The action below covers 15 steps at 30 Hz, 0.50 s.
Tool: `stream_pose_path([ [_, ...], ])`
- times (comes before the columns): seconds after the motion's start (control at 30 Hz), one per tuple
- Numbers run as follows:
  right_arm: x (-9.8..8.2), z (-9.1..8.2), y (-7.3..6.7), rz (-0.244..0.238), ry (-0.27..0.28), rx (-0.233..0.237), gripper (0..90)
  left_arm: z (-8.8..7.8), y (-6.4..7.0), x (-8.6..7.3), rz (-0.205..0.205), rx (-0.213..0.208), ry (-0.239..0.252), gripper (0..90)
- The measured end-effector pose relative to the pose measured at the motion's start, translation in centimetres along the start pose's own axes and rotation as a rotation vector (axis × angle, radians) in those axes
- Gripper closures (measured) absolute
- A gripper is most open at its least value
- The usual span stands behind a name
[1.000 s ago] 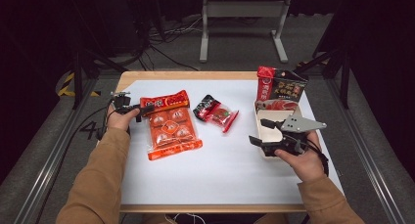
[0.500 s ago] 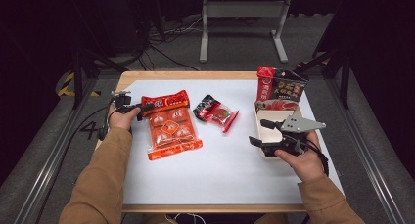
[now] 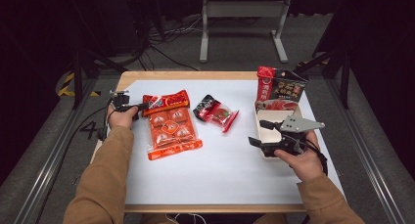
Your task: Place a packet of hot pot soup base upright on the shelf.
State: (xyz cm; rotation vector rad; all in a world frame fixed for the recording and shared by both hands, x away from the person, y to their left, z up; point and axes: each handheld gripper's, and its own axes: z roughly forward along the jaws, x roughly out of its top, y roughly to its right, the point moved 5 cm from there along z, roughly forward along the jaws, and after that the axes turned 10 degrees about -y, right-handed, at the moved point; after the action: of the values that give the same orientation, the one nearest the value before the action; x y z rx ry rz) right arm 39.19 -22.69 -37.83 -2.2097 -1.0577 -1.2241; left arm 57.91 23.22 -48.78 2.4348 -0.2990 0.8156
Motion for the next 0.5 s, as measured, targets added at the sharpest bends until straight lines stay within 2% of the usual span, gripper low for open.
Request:
stream_pose_path([
  [0.17, 0.0, -0.2, 0.1, 0.000, 0.004, -0.006, 28.2, -0.7, 0.6, 0.2, 0.033, -0.002, 0.027, 90.0],
  [0.27, 0.0, -0.2, 0.1, -0.002, 0.002, -0.008, 28.5, -1.2, 1.1, 0.5, 0.064, 0.013, 0.031, 90.0],
  [0.4, 0.0, 0.0, -0.1, -0.005, -0.004, -0.006, 29.2, -2.3, 1.7, 0.7, 0.093, -0.003, 0.056, 90.0],
  [0.5, 0.0, 0.1, -0.2, -0.007, -0.007, -0.003, 31.5, -3.3, 2.7, 1.0, 0.112, -0.024, 0.085, 90.0],
])
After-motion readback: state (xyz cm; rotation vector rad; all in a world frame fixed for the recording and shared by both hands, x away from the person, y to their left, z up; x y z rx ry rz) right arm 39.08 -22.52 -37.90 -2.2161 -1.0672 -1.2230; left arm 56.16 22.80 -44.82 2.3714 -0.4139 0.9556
